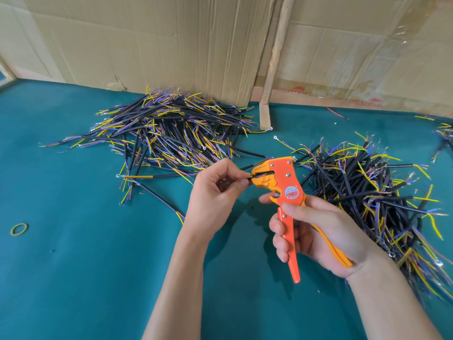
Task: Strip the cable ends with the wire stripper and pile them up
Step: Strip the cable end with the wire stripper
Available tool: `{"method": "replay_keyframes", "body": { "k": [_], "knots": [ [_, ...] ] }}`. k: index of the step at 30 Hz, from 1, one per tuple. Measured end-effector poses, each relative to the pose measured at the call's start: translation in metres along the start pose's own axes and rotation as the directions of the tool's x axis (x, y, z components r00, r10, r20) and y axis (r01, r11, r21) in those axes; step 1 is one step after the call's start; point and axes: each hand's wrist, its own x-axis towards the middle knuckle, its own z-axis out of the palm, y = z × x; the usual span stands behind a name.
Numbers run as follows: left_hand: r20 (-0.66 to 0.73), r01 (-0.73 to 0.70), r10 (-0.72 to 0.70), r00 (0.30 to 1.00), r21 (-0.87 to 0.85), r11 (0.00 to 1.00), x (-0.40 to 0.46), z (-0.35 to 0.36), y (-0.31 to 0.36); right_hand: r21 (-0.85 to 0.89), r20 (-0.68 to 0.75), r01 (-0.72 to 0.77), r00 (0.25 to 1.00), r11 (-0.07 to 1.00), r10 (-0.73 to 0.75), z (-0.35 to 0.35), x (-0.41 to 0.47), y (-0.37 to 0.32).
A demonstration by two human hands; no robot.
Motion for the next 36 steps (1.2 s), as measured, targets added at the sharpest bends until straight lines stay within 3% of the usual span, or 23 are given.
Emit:
{"method": "replay_keyframes", "body": {
  "k": [36],
  "knots": [
    [-0.029, 0.005, -0.007, 1.000, -0.056, 0.998, 0.0023, 0.0009, -0.0063, 0.010, 0.004, 0.010, 1.000, 1.000, -0.010, 0.0039, -0.0004, -0.0004]
  ]
}}
